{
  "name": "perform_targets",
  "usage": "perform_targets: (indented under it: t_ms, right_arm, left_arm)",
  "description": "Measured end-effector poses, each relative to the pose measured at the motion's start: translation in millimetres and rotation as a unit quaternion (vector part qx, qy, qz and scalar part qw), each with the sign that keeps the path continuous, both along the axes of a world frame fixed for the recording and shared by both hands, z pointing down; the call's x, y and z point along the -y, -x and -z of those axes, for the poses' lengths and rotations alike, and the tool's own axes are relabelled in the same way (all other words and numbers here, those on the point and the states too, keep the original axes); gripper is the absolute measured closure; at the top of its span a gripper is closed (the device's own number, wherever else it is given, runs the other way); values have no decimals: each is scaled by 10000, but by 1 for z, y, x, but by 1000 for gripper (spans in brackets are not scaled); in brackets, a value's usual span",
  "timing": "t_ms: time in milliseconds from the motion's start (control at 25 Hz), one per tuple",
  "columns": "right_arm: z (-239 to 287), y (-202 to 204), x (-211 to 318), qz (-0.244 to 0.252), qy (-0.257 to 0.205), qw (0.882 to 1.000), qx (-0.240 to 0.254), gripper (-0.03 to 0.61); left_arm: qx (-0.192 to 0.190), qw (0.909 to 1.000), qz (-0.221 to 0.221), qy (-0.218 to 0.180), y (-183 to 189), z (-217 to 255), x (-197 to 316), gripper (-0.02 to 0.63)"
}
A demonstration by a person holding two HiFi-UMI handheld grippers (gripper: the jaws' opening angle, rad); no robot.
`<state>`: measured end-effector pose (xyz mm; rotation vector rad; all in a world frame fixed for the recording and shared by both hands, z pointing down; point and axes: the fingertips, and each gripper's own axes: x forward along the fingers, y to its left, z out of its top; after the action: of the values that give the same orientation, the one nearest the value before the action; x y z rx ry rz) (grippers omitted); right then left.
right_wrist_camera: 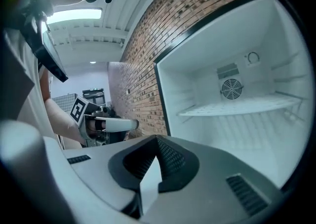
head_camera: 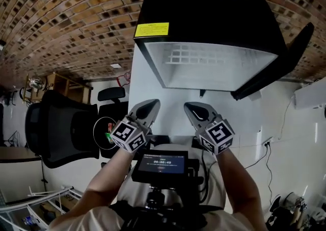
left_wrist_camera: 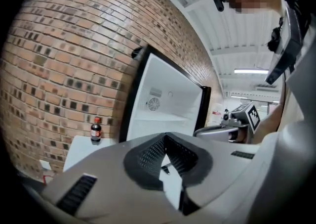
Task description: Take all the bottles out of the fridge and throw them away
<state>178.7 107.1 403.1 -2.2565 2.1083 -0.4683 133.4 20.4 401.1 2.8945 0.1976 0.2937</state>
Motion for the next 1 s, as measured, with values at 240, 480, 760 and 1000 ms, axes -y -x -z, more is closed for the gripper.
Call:
perform_targets:
  t_ms: [240,480,760,1000]
  right_arm:
    - [7,-35,-41,-392,-110,9992,45,578]
    - [11,-56,-59,-559,-115,9983,-67,578]
    - [17,-59,-68,-511,-226,9982,-215,578]
    - [13,-64,-78,-581,-242,9980,-110,578]
  left_arm:
    - [85,9977,-649,-189,-40,6,-59,601]
    - [232,9954,-895,-231,-57,2,-86,601]
    - [317,9946,-938,-305,-63,-2,-96,601]
    - [400,9938,-975,-359,-65,-8,-105,601]
